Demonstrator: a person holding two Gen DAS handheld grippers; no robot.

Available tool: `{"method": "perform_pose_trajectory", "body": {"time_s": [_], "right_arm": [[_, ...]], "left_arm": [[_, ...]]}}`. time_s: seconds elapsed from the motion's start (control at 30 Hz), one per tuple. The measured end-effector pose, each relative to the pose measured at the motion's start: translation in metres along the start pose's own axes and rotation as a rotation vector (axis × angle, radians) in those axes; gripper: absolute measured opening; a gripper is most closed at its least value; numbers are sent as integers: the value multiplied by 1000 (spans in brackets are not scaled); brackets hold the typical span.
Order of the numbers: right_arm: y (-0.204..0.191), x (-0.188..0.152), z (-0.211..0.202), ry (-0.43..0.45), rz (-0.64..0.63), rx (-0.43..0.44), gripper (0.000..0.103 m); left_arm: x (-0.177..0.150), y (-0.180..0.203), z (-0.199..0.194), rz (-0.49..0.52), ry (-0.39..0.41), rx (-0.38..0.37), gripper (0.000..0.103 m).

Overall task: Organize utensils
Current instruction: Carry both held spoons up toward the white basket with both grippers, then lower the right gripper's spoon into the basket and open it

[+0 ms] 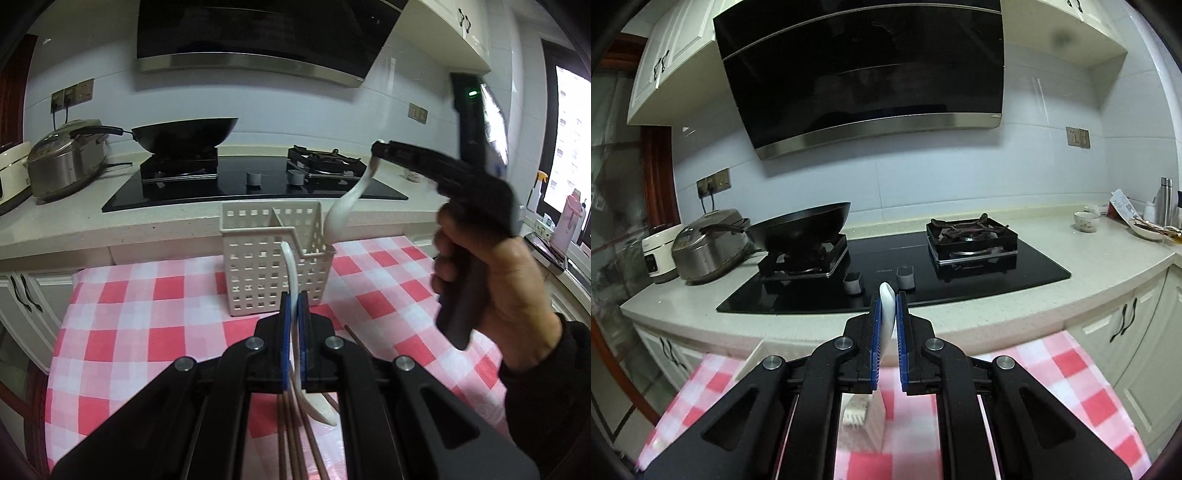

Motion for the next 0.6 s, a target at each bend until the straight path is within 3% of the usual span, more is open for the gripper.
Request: {"method": "perform_pose_trajectory", "body": {"time_s": [0.23, 0.6], "right_arm": [[-14, -27, 34, -51, -30, -10, 8], [-9, -77, 25, -168, -64, 64, 8]], "left_arm": [[12, -11, -4, -9, 48, 21, 4], [51, -12, 14, 31, 152, 35, 4]]}}
Point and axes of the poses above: each gripper's, at about its wrist camera, not at the fingertips, and z roughly the way its jaws point, y to its right, x to its top, the point moved 4 cm from there along z, roughly the way its jaws point, and after that the axes turned 15 degrees about -x, right-handed, at the moved point
